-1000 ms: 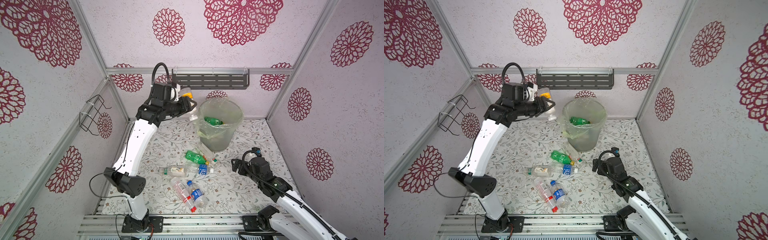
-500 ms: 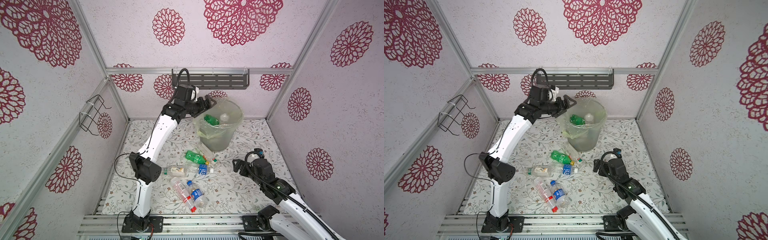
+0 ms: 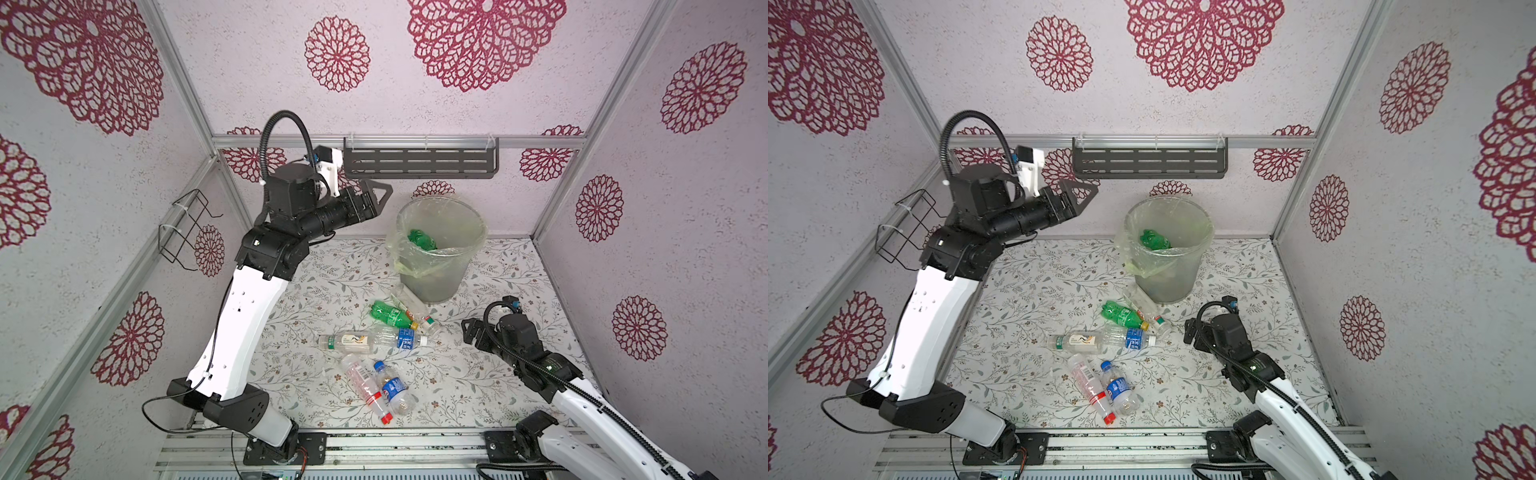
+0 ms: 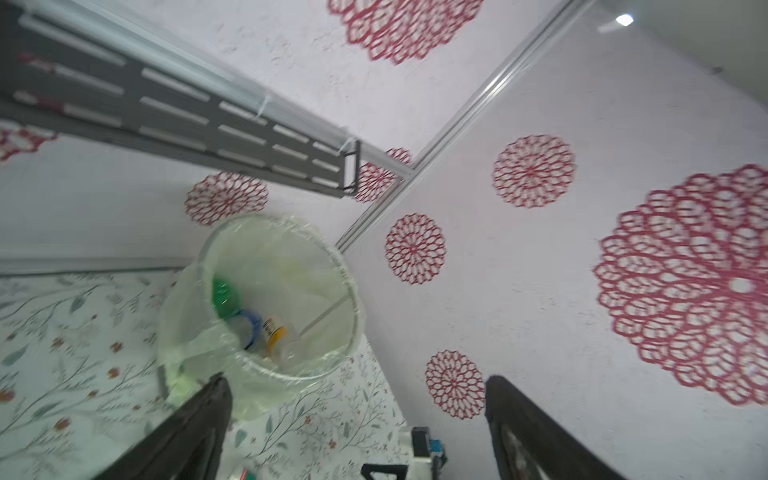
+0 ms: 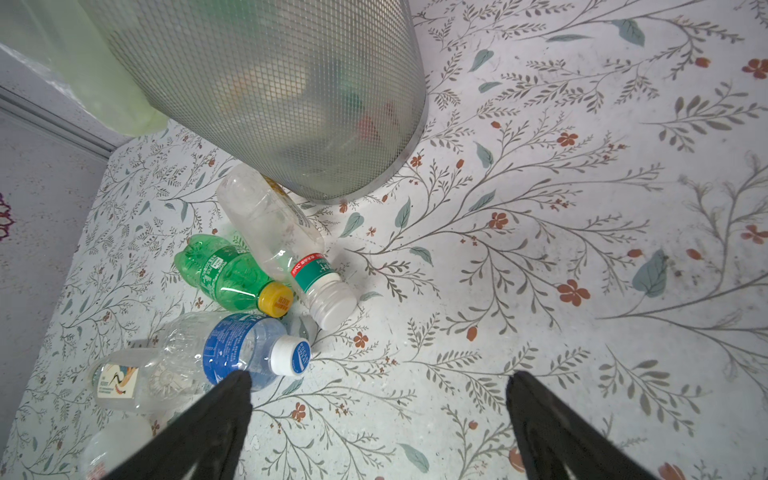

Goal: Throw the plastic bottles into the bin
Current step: 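Withdraw the left gripper from the bin while the right gripper moves toward the pile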

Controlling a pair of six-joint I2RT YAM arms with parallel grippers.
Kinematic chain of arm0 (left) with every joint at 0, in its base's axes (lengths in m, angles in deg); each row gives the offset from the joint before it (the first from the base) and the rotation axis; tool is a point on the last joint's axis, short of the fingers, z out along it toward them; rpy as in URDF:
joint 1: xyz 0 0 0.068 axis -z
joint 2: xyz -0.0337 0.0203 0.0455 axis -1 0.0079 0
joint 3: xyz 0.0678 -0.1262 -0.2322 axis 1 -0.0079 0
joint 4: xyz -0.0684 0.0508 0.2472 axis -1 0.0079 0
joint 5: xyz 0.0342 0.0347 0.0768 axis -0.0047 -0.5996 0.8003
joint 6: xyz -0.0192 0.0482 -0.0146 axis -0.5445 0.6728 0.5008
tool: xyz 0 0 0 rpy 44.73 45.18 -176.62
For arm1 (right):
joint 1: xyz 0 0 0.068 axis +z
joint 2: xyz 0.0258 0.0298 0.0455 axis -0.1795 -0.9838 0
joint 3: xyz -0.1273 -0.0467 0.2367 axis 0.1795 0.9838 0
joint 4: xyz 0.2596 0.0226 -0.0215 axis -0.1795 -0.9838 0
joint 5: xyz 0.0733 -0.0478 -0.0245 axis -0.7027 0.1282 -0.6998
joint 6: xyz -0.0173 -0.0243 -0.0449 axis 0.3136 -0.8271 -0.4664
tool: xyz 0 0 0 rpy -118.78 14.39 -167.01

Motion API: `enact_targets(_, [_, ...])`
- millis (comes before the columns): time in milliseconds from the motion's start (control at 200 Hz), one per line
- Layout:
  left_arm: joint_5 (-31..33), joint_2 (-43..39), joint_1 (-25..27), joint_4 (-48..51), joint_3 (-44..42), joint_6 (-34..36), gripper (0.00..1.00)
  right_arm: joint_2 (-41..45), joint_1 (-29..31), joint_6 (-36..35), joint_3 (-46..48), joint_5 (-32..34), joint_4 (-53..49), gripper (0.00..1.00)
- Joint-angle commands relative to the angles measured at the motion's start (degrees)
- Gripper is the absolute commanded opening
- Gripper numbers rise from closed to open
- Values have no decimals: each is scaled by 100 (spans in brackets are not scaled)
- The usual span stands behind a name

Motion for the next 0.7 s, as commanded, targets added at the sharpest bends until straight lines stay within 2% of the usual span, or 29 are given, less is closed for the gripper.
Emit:
enact_targets(0, [213, -189, -283, 221, -569, 165, 97, -26, -16, 132, 1, -71, 172, 99])
enact_targets(240, [524, -827, -570, 54, -1954, 44, 97, -203, -21, 161, -10, -121, 278, 99])
enact_targets(695, [696, -1178, -1102, 94, -3341, 51, 97, -515, 64, 377, 197, -500, 800, 99])
